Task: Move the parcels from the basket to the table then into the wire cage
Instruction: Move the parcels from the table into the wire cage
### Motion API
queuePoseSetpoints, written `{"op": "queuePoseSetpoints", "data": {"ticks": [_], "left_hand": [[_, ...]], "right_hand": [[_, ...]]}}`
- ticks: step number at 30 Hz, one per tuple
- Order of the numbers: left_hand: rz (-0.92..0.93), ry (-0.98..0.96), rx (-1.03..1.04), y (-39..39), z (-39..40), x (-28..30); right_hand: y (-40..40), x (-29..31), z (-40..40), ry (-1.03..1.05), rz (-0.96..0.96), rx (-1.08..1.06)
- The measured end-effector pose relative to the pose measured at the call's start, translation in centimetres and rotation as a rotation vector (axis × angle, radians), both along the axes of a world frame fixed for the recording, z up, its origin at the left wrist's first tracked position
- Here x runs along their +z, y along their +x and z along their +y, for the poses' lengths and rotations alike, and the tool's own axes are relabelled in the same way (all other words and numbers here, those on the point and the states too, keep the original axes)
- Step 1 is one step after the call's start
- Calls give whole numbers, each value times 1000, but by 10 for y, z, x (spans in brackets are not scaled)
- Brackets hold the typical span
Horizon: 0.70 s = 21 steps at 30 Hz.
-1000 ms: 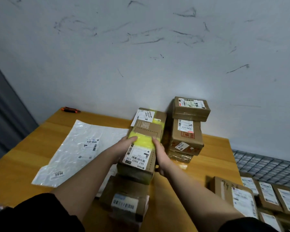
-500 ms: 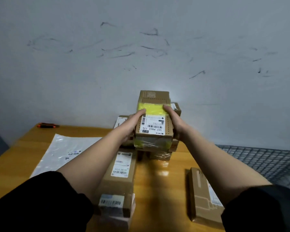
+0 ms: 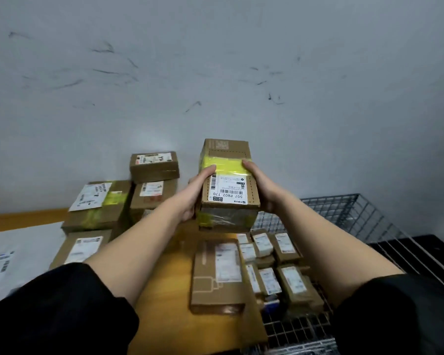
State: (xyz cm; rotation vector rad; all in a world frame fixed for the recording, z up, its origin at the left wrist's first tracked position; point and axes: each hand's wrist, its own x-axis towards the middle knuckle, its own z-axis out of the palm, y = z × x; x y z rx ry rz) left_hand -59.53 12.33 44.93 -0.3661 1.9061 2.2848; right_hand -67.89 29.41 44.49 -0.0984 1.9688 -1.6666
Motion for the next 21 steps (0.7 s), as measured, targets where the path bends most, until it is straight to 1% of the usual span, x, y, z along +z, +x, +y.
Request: {"op": "queuePoseSetpoints", "data": {"ticks": [6,9,12,18,21], "left_hand": [[-37,82,-80,-20,137,-28],[-56,93,-65,-26,187,-41],[-70,115,-79,-37,221,-49],[-119,157,-86,-61,259,-62],[-114,159,-126,-76,269,-69]], "right_hand": [[-6,-12,140,84,-31,-34],[-17,-25,191,119,-75,-43],[-18,-29,228,106,-99,-50],[-25,-41,268,51,-179,-26],[-35,-45,281,91,-185,-19]]}}
